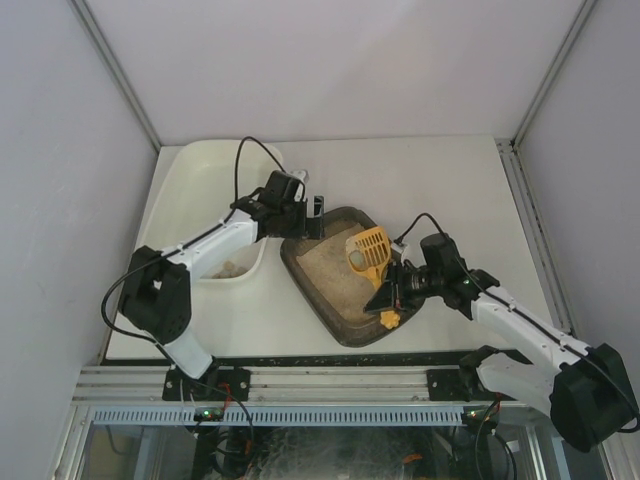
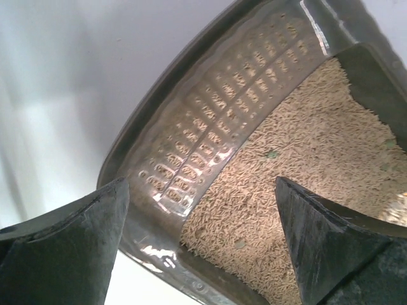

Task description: Clean the litter box

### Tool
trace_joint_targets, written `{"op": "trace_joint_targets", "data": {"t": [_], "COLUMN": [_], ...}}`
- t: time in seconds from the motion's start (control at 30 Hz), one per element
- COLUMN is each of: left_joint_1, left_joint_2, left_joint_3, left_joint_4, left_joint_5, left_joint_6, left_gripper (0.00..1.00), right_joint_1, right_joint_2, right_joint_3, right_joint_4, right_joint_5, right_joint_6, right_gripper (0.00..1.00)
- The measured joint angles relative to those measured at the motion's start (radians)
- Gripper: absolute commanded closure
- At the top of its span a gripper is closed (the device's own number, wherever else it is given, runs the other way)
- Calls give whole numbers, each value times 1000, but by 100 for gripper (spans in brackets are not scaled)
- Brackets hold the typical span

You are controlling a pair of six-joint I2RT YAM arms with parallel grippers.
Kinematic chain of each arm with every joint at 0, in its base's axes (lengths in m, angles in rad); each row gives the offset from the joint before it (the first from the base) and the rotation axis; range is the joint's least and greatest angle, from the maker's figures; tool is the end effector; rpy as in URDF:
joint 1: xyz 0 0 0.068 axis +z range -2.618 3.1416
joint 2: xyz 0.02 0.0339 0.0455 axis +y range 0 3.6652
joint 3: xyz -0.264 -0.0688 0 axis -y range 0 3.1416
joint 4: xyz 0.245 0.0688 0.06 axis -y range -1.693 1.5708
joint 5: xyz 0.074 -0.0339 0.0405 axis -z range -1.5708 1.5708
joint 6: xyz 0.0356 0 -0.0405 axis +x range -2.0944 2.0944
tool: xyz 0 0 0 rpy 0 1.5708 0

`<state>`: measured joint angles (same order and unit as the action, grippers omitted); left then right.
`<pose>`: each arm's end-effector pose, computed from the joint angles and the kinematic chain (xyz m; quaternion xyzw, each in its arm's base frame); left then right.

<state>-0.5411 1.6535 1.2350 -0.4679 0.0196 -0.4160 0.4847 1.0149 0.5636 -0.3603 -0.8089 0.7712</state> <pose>0.3076 -0.1857 0.2469 0.0622 0.9399 -0.1627 0.2936 0.1607 0.1137 0.2134 -0.0224 0.8659 0.4959 0.0609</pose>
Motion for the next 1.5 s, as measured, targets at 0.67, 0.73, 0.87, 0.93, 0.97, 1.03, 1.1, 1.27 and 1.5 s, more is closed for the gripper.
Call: {"op": "trace_joint_targets", "data": {"t": [0.67, 0.73, 0.87, 0.93, 0.97, 1.03, 1.1, 1.27, 1.5], "left_joint_1": [6, 6, 6, 6, 6, 6, 6, 6, 6], "left_joint_2": [-121, -151, -212, -246, -264, -306, -362, -425, -426], "left_joint_3": [149, 159, 182, 183, 183, 170, 122, 0, -56], "left_joint_4": [-123, -171, -258, -288, -304, -311, -302, -304, -301], "left_joint_5": [195, 204, 198, 193, 195, 205, 225, 226, 193], "left_joint_6": [165, 211, 303, 342, 359, 387, 409, 439, 460], "left_gripper": [0, 0, 0, 0, 0, 0, 0, 0, 0], "right_joint_1": [-47, -47, -38, -48, -63, -82, -51, -11, -6], "right_joint_2": [-269, -290, -286, -275, -266, -237, -197, -154, -160], "right_joint_3": [-398, -415, -417, -409, -409, -402, -368, -328, -280], "right_joint_4": [616, 637, 638, 639, 644, 647, 623, 592, 515], "right_joint_5": [4, 16, 21, 13, -1, -29, -27, -42, -27], "right_joint_6": [100, 103, 89, 84, 84, 84, 68, 36, 23], "right_gripper": [100, 100, 100, 100, 100, 100, 100, 100, 100]}}
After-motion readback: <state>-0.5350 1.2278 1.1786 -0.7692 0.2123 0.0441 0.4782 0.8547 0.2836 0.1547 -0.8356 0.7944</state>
